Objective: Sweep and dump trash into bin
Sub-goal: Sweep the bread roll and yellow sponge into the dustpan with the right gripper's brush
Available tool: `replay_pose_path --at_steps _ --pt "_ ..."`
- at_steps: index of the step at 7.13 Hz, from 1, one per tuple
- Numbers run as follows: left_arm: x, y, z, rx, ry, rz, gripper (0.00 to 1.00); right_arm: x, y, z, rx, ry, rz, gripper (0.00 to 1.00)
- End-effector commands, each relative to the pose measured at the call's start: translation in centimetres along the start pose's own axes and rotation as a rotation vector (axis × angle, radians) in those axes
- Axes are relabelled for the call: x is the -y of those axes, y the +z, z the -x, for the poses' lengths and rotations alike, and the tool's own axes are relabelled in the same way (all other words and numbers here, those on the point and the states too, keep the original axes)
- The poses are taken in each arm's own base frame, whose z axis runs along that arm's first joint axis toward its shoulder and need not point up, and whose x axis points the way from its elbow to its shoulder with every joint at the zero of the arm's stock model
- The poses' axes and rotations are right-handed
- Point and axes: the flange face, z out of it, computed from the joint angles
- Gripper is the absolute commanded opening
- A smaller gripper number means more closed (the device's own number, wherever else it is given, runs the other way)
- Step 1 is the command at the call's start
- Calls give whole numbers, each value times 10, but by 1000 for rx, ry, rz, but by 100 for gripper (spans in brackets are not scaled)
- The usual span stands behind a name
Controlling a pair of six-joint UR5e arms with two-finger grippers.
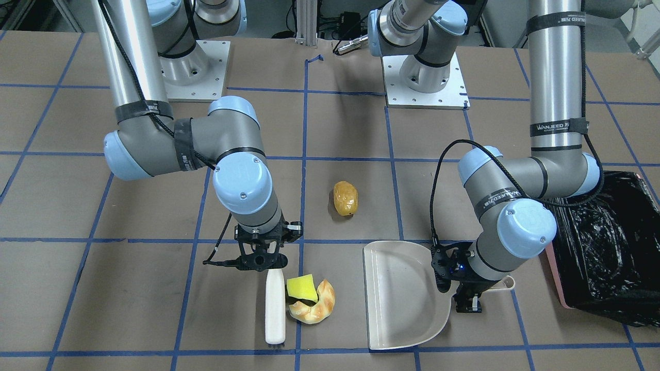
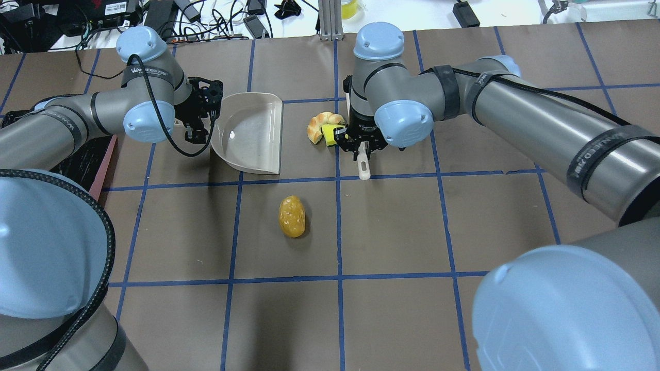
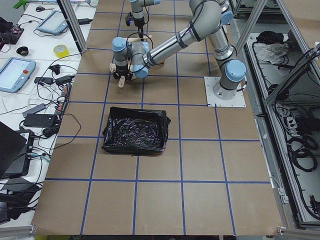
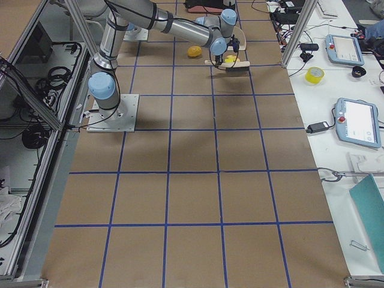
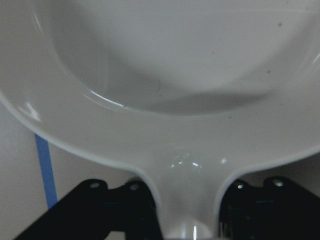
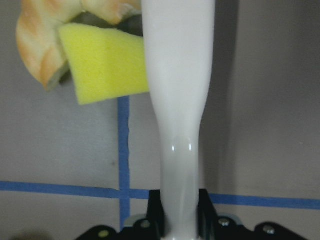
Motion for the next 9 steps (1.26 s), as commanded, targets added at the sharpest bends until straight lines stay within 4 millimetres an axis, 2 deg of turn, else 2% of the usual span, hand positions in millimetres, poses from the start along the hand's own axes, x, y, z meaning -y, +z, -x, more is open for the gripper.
replay_pose_path --at_steps 1,3,4,6,7,8,9 --pt "0 2 0 -4 0 0 0 2 15 58 2 42 -16 0" --pt "1 6 -1 -19 0 -2 0 -1 14 117 18 102 -45 0" --pt "1 7 -1 -20 0 -2 0 -11 19 145 40 128 -38 0" --pt "1 7 -1 -20 0 -4 0 -14 14 185 78 186 -51 0" --pt "1 5 -2 -20 1 -4 0 -20 9 201 85 196 -56 0" --pt "1 3 -2 -17 4 -3 0 -24 0 204 100 201 -49 0" --pt "1 5 -3 -20 7 -4 0 -27 -14 198 81 186 -32 0"
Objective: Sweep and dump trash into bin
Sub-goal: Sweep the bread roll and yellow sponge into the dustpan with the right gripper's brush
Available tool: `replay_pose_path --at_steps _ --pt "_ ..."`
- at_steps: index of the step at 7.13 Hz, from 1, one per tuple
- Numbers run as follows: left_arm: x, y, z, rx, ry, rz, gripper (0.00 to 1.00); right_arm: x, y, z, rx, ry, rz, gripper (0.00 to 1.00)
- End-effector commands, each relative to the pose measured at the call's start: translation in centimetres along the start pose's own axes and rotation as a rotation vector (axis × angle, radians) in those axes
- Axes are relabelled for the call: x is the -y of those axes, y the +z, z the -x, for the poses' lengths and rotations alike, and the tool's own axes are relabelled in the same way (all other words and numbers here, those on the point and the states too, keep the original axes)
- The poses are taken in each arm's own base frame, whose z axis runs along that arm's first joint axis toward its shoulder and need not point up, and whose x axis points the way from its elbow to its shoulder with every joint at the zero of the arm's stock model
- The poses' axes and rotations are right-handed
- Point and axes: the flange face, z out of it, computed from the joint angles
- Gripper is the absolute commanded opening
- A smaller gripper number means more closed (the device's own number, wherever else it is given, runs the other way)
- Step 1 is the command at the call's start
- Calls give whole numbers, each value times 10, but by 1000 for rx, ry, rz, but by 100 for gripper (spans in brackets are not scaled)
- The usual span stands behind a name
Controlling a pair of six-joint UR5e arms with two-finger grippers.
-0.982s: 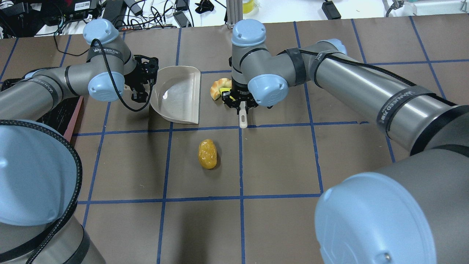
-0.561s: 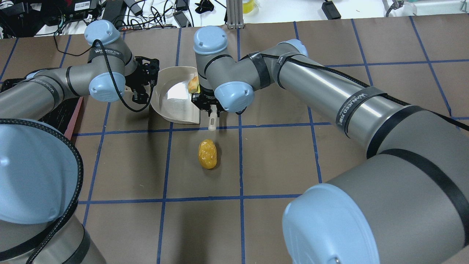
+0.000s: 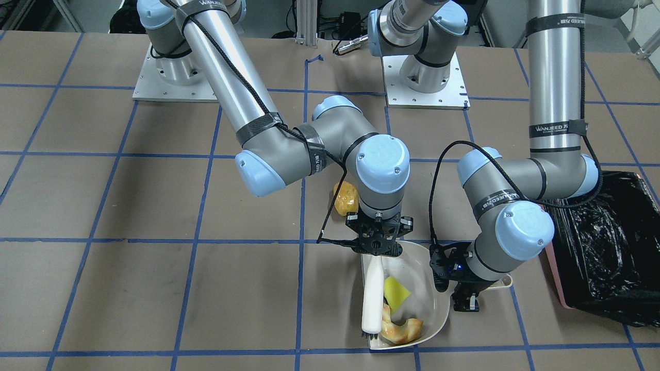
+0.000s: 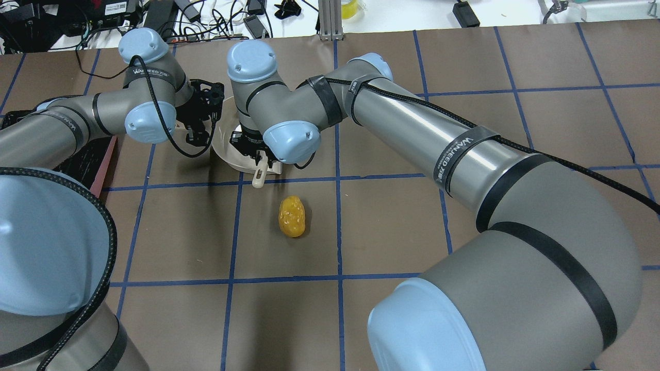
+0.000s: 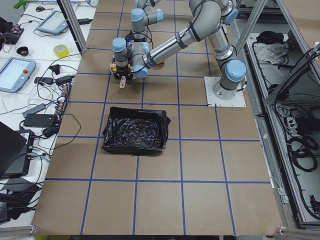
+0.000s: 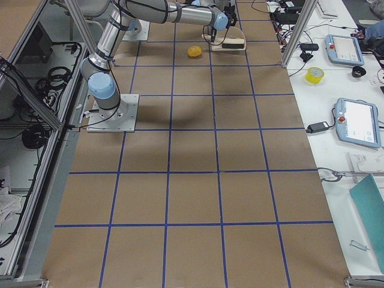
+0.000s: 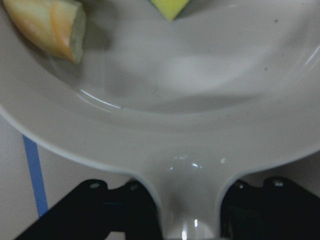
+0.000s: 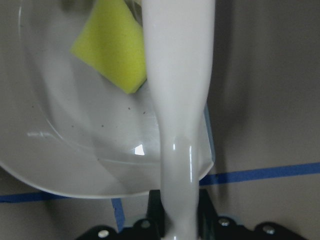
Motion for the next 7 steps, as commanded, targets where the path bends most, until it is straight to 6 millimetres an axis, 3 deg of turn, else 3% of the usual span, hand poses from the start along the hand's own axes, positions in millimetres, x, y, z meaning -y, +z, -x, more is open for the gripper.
replay_pose_path --at_steps 1,3,4,5,7 --pt "0 -2 0 2 3 0 0 2 -37 -20 -38 -51 32 0" --pt "0 -6 -1 9 10 -6 0 32 -83 -75 -58 -61 68 0" --pt "0 -12 0 18 13 -4 0 35 -96 -103 -64 -109 85 0" --pt "-2 -14 -3 18 13 -3 0 27 -99 -132 -70 -131 98 0" --pt "-15 -4 -33 -22 23 -9 0 -23 -83 -180 -90 -155 155 0"
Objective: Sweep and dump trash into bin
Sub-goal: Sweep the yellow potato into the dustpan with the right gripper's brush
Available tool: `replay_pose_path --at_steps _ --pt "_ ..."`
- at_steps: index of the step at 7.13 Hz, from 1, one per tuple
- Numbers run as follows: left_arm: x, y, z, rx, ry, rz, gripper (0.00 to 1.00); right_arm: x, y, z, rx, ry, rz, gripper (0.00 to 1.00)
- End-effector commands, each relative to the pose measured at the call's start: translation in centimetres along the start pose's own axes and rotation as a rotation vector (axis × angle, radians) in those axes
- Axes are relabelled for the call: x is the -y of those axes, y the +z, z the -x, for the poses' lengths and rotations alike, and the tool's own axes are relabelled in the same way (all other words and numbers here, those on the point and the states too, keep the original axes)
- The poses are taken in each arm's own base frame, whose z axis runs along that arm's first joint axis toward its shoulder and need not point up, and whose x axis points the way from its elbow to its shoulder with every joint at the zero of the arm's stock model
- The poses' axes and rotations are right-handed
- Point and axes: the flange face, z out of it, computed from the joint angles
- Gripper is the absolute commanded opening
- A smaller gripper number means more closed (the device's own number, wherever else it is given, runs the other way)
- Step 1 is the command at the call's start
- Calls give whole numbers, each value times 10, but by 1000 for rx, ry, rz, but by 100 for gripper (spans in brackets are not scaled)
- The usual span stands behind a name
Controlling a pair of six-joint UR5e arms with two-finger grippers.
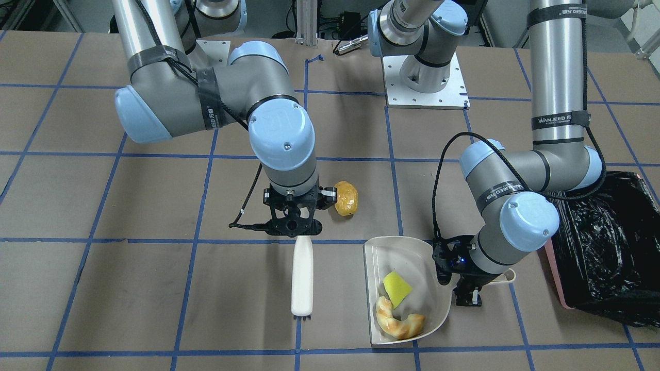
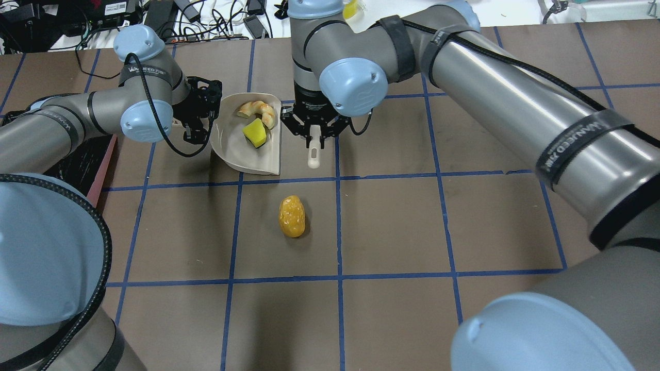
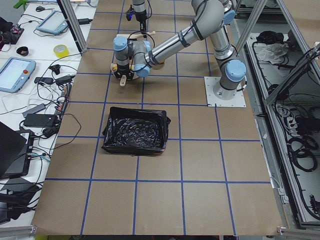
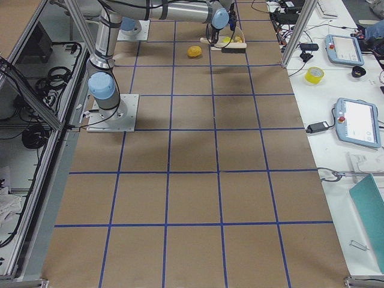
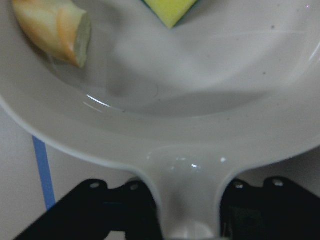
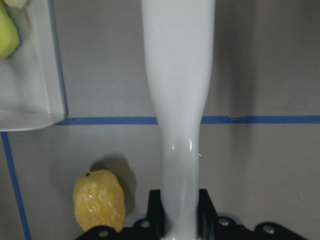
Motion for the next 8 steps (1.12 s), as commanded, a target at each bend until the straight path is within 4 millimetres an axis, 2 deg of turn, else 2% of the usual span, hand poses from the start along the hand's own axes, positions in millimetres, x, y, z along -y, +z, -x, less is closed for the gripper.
replay_pose_path --at_steps 1,2,3,4,5,6,8 --pt "-17 -3 -33 -22 39 -4 0 -65 32 -35 -13 -2 46 0" --pt "-13 -6 -53 -37 53 -6 0 -96 47 -46 -15 -3 46 0" --pt "-7 3 -83 -54 57 -8 0 -123 52 -48 -10 32 45 0" --pt "-1 3 -108 -30 58 2 0 -148 55 -29 -21 19 47 0" --pt "3 6 -133 -40 47 1 0 -173 68 0 -36 -1 53 0" --pt "5 5 -144 -21 44 7 0 -189 76 18 -19 3 35 0" --pt "9 7 -159 -33 30 5 0 -206 104 15 -6 14 18 0"
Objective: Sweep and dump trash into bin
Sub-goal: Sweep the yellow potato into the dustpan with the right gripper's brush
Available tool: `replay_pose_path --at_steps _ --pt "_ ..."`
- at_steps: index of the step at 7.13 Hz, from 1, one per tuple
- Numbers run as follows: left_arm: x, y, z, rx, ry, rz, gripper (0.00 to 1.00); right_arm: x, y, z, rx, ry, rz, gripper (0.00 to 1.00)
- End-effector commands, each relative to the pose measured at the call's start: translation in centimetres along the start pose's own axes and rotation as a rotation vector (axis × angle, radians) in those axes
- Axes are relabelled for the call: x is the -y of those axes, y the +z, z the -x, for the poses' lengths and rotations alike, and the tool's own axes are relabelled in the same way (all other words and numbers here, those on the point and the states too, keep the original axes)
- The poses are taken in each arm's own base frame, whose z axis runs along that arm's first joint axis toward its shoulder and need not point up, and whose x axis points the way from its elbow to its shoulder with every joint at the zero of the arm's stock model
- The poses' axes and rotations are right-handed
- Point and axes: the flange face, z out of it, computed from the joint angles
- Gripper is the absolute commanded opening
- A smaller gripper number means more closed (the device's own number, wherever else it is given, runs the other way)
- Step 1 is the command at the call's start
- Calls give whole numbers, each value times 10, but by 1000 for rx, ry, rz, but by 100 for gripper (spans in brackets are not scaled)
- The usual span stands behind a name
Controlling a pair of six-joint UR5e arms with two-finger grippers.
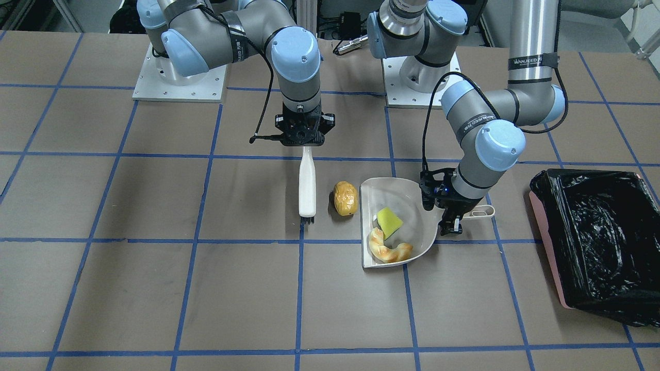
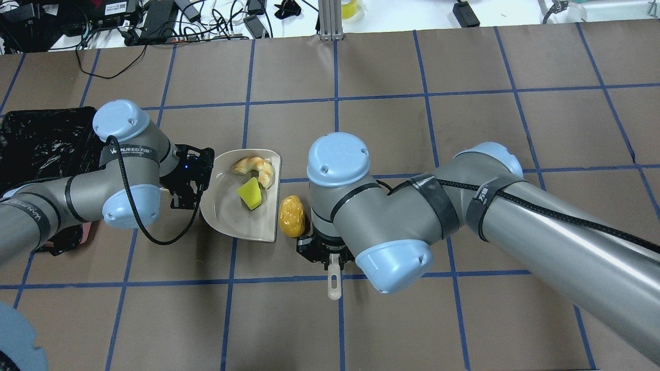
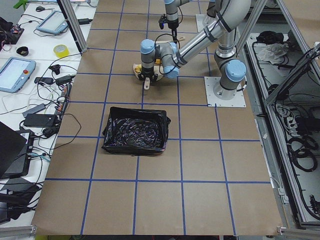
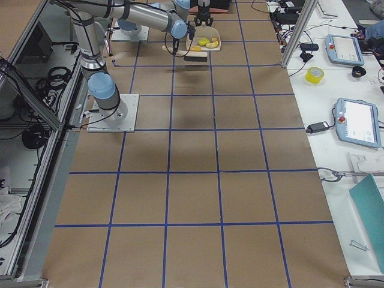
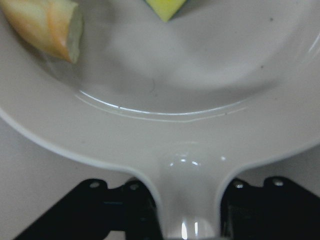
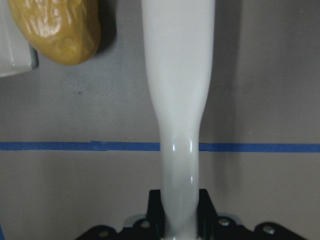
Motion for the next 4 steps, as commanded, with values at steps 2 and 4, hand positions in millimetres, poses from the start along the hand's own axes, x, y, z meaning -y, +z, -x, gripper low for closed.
replay_pose_path --at_steps 2,4 --pt "2 0 -8 1 -7 1 0 -29 28 16 27 72 -48 0" --pt "2 -1 -8 3 -7 1 0 -29 14 50 73 68 -68 0"
